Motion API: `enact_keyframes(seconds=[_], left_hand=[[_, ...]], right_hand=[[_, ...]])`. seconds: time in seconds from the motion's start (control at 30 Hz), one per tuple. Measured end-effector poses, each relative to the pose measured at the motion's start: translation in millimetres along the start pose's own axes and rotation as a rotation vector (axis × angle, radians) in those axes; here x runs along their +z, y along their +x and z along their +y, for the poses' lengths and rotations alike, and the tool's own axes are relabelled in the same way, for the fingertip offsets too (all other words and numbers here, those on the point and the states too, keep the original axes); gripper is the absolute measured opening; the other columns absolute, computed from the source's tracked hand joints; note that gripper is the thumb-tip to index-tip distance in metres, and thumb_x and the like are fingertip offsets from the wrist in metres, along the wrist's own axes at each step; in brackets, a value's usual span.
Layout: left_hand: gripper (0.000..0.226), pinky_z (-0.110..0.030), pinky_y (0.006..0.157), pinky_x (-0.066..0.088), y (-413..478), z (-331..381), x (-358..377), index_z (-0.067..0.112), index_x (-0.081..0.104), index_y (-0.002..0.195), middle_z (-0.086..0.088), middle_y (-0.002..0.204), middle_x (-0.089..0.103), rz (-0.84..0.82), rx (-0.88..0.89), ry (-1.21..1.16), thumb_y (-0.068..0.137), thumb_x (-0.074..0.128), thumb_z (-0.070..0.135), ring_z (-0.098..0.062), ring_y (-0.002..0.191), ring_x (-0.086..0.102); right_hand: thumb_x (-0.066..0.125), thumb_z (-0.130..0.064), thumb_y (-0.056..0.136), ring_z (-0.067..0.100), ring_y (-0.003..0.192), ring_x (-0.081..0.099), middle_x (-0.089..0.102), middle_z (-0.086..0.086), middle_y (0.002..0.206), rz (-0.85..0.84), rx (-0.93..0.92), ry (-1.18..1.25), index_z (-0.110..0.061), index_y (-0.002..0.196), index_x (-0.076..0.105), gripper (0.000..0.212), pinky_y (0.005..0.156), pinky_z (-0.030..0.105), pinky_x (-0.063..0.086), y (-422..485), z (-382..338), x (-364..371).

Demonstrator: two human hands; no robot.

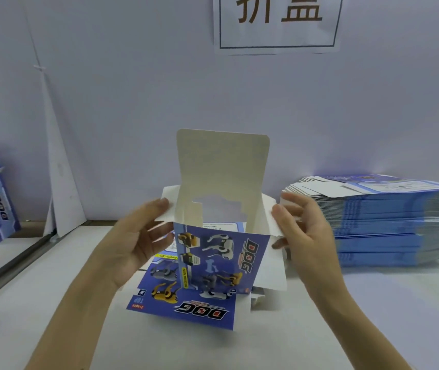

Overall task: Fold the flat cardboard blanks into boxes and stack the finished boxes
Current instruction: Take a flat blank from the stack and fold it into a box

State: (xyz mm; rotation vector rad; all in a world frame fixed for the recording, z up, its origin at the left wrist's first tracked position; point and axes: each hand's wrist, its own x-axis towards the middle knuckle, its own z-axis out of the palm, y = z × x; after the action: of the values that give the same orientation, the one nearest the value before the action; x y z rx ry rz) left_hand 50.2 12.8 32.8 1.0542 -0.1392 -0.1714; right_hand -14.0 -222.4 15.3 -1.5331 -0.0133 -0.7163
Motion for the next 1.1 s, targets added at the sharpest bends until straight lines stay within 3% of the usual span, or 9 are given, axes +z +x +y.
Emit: enact_keyframes(seconds=[0.13, 0.23, 0.37, 0.43, 0.53, 0.67, 0.8, 0.87, 1.1], left_hand=[[0.02, -0.014, 0.071, 0.053, -8.2, 4.2, 8.0, 0.035, 0.067, 0.098, 0.015, 0.095, 0.07, 0.23, 0.453, 0.632, 0.087, 0.066, 0.018, 0.0, 0.08, 0.068], [0.021, -0.001, 0.073, 0.04, -19.1, 2.6, 20.8, 0.033, 0.069, 0.105, 0.02, 0.1, 0.065, 0.302, 0.661, 0.981, 0.095, 0.057, 0.019, -0.002, 0.089, 0.061], [0.037, -0.018, 0.077, 0.036, -29.8, -11.5, 43.0, 0.018, 0.064, 0.124, 0.005, 0.106, 0.067, 0.397, 0.656, 1.175, 0.095, 0.051, 0.038, -0.006, 0.091, 0.05], [0.036, -0.028, 0.071, 0.034, -35.0, -17.8, 52.0, 0.019, 0.065, 0.119, 0.0, 0.092, 0.064, 0.45, 0.635, 1.207, 0.094, 0.049, 0.04, -0.017, 0.083, 0.05], [0.04, -0.029, 0.072, 0.034, -39.3, -15.7, 54.3, 0.018, 0.062, 0.12, -0.001, 0.099, 0.069, 0.501, 0.564, 1.156, 0.091, 0.052, 0.045, -0.021, 0.089, 0.056], [0.059, -0.033, 0.097, 0.04, -40.5, -7.4, 49.6, 0.016, 0.05, 0.138, 0.001, 0.127, 0.065, 0.543, 0.47, 1.172, 0.09, 0.053, 0.05, -0.021, 0.122, 0.055], [0.027, -0.034, 0.075, 0.042, -37.2, -9.2, 46.2, 0.01, 0.067, 0.111, -0.011, 0.095, 0.072, 0.494, 0.478, 1.186, 0.097, 0.049, 0.025, -0.029, 0.09, 0.062], [0.025, -0.039, 0.061, 0.037, -37.6, -12.3, 48.7, 0.009, 0.065, 0.09, -0.01, 0.066, 0.06, 0.474, 0.496, 1.246, 0.098, 0.043, 0.018, -0.026, 0.064, 0.05], [0.024, -0.028, 0.063, 0.039, -39.7, -13.9, 50.9, 0.018, 0.065, 0.102, 0.0, 0.082, 0.065, 0.435, 0.493, 1.128, 0.099, 0.042, 0.022, -0.016, 0.074, 0.053]], right_hand=[[0.063, -0.017, 0.093, 0.001, 0.092, 0.06, 0.068, -0.007, 0.103, 0.088, -0.508, -0.444, -0.024, 0.095, 0.072, 0.011, 0.077, 0.01, 0.046, -0.5, 2.1, -3.2], [0.059, -0.02, 0.096, 0.012, 0.095, 0.063, 0.068, -0.001, 0.102, 0.155, -0.652, -0.573, -0.005, 0.098, 0.076, 0.023, 0.083, 0.025, 0.049, -2.7, 3.3, -3.4], [0.039, -0.057, 0.092, -0.001, 0.103, 0.061, 0.063, -0.02, 0.113, 0.076, -0.372, -0.472, -0.023, 0.117, 0.07, 0.053, 0.085, 0.021, 0.05, -15.0, -6.3, 6.7], [0.043, -0.064, 0.093, -0.008, 0.105, 0.059, 0.066, -0.023, 0.116, -0.016, -0.201, -0.282, -0.035, 0.119, 0.064, 0.044, 0.085, 0.011, 0.047, -20.8, -6.6, 15.6], [0.052, -0.045, 0.091, -0.013, 0.092, 0.063, 0.069, -0.018, 0.103, -0.046, -0.049, -0.038, -0.034, 0.116, 0.059, 0.028, 0.071, 0.008, 0.05, -24.2, -8.5, 23.9], [0.062, -0.03, 0.092, -0.012, 0.082, 0.061, 0.064, -0.022, 0.108, 0.023, -0.028, -0.034, -0.033, 0.127, 0.055, 0.036, 0.061, 0.005, 0.046, -28.3, -6.6, 24.8], [0.049, -0.026, 0.1, -0.009, 0.106, 0.06, 0.061, -0.019, 0.124, 0.016, -0.01, -0.087, -0.031, 0.136, 0.051, 0.036, 0.082, 0.019, 0.055, -31.9, -5.3, 27.3], [0.043, -0.022, 0.102, -0.022, 0.103, 0.053, 0.059, -0.027, 0.116, 0.003, -0.036, -0.135, -0.031, 0.134, 0.051, 0.034, 0.081, 0.008, 0.05, -33.8, -5.9, 29.2], [0.048, -0.014, 0.1, -0.027, 0.083, 0.055, 0.061, -0.04, 0.08, -0.104, 0.029, -0.063, -0.037, 0.104, 0.056, 0.024, 0.064, -0.001, 0.043, -21.6, -9.4, 19.5]])
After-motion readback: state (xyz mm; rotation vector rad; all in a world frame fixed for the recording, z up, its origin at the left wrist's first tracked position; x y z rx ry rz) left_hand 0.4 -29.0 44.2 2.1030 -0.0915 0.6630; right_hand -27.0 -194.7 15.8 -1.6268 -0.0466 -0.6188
